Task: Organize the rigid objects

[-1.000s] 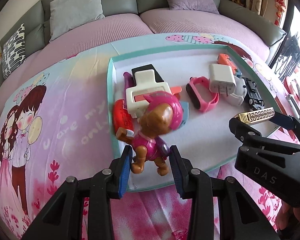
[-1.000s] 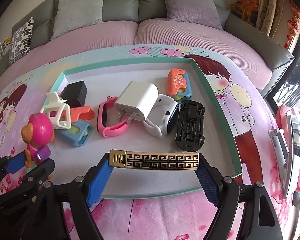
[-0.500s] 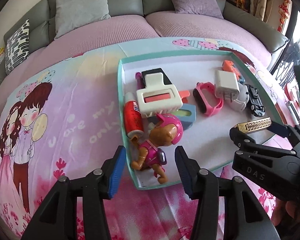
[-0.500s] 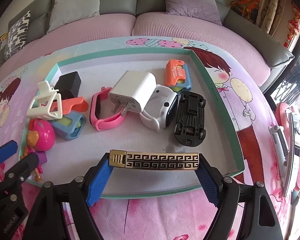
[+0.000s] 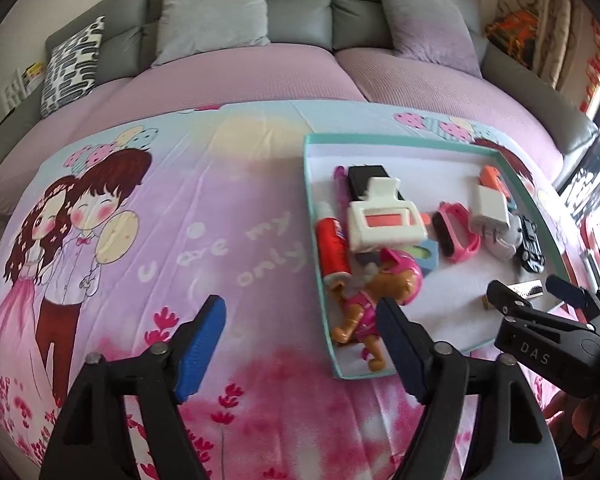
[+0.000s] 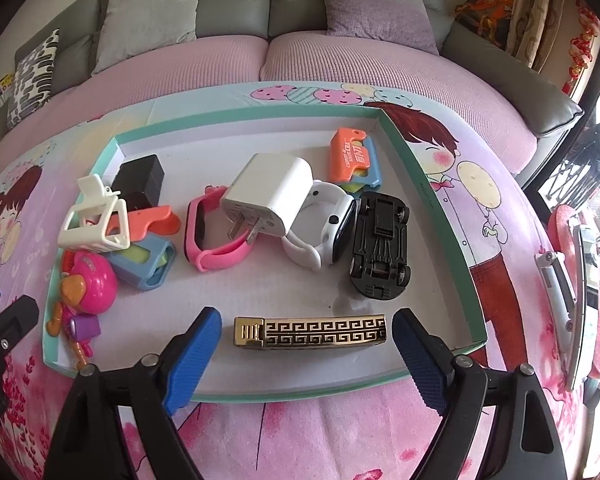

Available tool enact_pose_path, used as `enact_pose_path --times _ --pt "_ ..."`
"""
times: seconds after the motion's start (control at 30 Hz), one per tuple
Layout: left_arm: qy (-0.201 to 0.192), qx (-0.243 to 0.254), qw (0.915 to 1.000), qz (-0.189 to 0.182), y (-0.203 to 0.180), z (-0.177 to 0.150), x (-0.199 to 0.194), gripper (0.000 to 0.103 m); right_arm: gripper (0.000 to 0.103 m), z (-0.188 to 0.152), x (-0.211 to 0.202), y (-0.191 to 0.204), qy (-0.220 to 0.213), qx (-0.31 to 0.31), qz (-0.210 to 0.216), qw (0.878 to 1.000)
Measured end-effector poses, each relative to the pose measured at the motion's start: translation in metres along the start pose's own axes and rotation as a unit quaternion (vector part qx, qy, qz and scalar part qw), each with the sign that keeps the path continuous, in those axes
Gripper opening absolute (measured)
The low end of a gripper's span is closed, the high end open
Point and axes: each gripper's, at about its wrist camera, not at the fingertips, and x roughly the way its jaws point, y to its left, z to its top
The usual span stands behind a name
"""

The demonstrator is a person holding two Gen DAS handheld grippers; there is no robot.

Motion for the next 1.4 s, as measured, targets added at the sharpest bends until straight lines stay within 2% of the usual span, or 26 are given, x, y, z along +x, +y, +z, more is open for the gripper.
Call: enact_pose_path --times 0.03,0.07,0.1,0.27,0.47,0.57,0.7,0.93,1.4 --pt "-0.002 -0.005 1.0000 0.003 0.003 -0.001 0.001 0.086 0.094 0.000 -0.001 0.001 -0.001 0.000 0.000 1.000" --pt "-0.002 -0.011 0.9999 0.008 0.007 -0.001 0.002 0.089 0.103 0.000 -0.002 0.002 -0.003 -0.001 0.001 1.000" --pt "-0.003 -0.017 0.9998 0.012 0.010 -0.002 0.003 0.094 0.103 0.000 -0.003 0.003 -0.007 -0.002 0.001 1.000" --pt "-0.017 -0.052 0.9983 0.019 0.027 -0.006 0.004 0.100 0.103 0.000 -0.010 0.009 -0.018 -0.003 0.011 1.000" --pt "-0.009 -0.048 0.9987 0.016 0.034 -0.012 0.004 0.100 0.103 -0.007 -0.018 0.019 -0.024 -0.018 0.007 1.000" --pt "0.001 -0.038 0.9989 0.026 0.034 -0.017 0.005 0.100 0.103 -0.013 -0.022 0.022 -0.025 -0.016 0.016 0.999" --pt "-0.006 -0.027 0.9987 0.043 0.034 -0.024 0.002 0.100 0.103 -0.021 -0.026 0.023 -0.024 -0.008 0.031 0.999" --pt "-0.007 -0.006 0.9979 0.064 0.033 -0.036 -0.002 0.100 0.103 -0.035 -0.035 0.026 -0.026 -0.013 0.033 0.999" --pt "-0.008 -0.012 0.9977 0.067 0.038 -0.056 -0.011 0.100 0.103 -0.052 -0.051 0.026 -0.033 -0.016 0.030 0.999"
